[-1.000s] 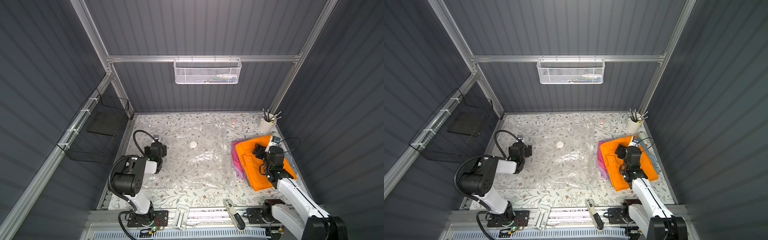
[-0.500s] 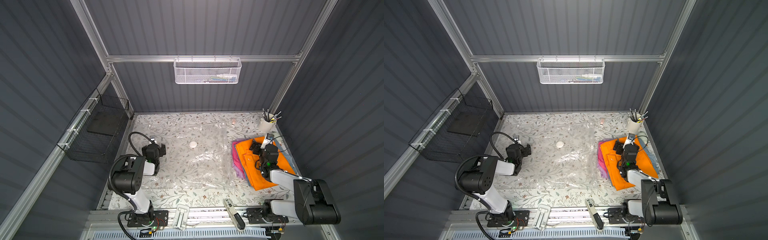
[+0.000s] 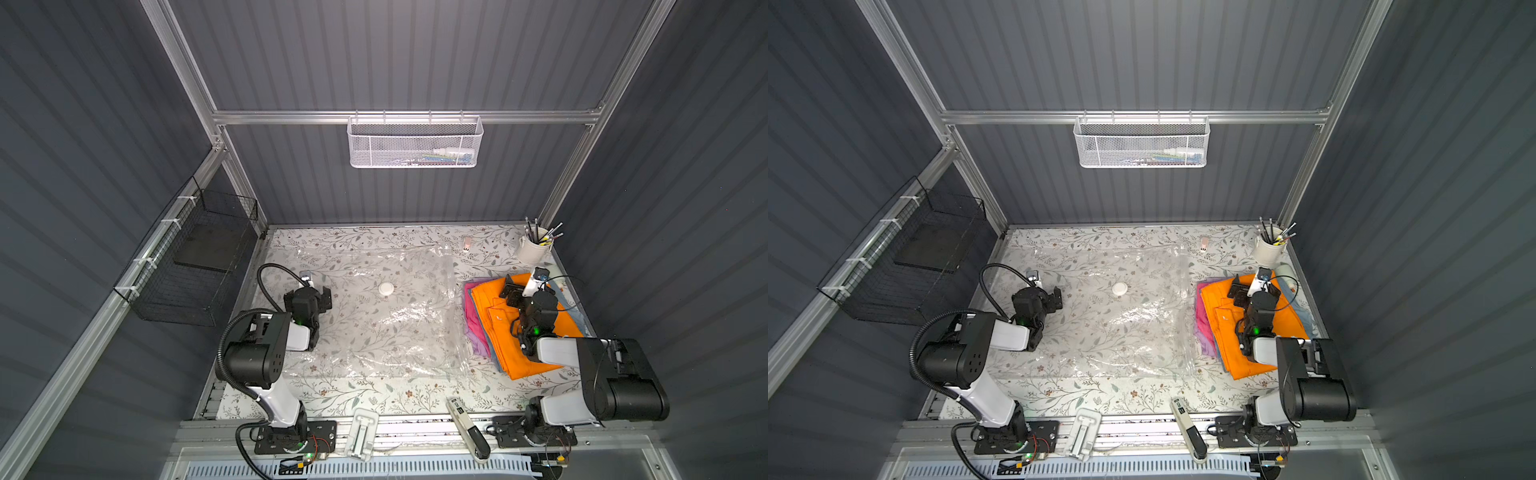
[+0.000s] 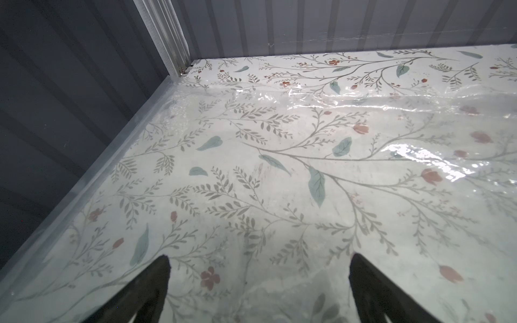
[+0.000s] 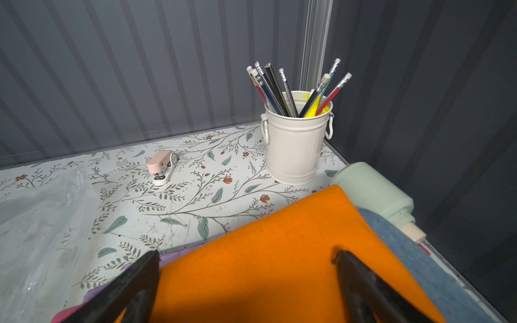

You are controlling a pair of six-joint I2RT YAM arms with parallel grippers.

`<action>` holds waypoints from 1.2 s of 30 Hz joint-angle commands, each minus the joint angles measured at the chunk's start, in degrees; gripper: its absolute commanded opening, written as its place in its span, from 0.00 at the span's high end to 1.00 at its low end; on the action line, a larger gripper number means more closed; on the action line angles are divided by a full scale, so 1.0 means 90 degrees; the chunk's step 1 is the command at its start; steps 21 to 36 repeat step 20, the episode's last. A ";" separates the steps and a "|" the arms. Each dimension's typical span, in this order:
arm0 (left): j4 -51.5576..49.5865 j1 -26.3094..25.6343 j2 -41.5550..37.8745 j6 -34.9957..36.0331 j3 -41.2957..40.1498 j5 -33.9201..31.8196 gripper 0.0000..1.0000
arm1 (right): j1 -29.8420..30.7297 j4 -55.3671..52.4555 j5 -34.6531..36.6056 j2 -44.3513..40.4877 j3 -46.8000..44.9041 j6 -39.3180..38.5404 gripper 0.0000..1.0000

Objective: Take the trousers out of the vacuum bag
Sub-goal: Reset both arms

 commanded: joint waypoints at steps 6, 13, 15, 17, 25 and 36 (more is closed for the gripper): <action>0.0185 0.0003 0.0049 -0.0082 -0.0076 0.0042 0.00 | -0.0044 -0.0091 -0.0057 0.0085 -0.0129 0.0084 0.01; 0.0185 0.0001 0.0047 -0.0082 -0.0082 0.0037 0.00 | -0.0038 -0.0086 -0.0060 0.0090 -0.0120 0.0085 0.01; 0.0185 0.0003 0.0046 -0.0082 -0.0079 0.0046 0.00 | -0.0050 -0.0163 -0.0084 0.0116 -0.0071 0.0096 0.01; 0.0185 0.0002 0.0041 -0.0084 -0.0077 0.0045 0.00 | -0.0044 -0.0169 -0.0085 0.0101 -0.0071 0.0092 0.01; 0.0186 0.0003 0.0048 -0.0082 -0.0083 0.0038 0.00 | -0.0051 -0.0117 -0.0085 0.0096 -0.0108 0.0084 0.01; 0.0186 0.0003 0.0048 -0.0082 -0.0083 0.0038 0.00 | -0.0051 -0.0117 -0.0085 0.0096 -0.0108 0.0084 0.01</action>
